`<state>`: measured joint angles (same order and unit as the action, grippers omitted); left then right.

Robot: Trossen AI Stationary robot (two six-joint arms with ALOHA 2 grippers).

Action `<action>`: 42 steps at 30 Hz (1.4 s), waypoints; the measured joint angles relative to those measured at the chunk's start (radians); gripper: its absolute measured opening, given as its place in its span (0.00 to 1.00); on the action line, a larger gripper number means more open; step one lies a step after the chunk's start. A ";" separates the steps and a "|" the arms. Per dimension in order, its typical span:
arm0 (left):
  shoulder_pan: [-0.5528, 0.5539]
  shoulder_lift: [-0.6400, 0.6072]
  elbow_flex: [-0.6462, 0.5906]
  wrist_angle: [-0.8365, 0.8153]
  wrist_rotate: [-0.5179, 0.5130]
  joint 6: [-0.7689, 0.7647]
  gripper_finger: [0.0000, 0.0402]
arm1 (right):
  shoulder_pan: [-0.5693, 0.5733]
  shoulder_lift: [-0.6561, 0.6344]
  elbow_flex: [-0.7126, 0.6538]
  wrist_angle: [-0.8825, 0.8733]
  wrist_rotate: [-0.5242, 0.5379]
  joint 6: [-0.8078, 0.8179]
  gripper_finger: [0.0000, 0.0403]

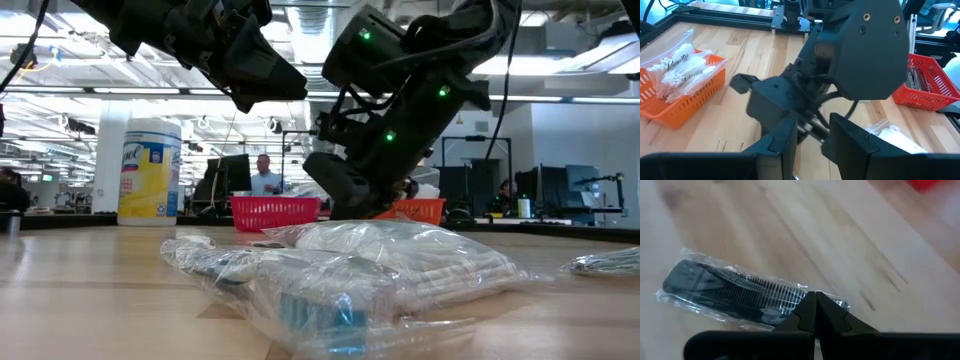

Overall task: Pick & Place Travel size toiletries
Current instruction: Put the black comb into the bottom red bin

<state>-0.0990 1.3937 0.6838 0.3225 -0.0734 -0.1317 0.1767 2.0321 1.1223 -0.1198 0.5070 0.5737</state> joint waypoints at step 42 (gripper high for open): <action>0.000 0.000 -0.002 0.002 -0.005 0.000 0.27 | 0.099 0.123 0.122 0.240 -0.562 -0.377 0.00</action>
<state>-0.0986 1.3941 0.6819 0.3248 -0.0780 -0.1314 0.2753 2.1547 1.2446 0.1199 -0.0550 0.1971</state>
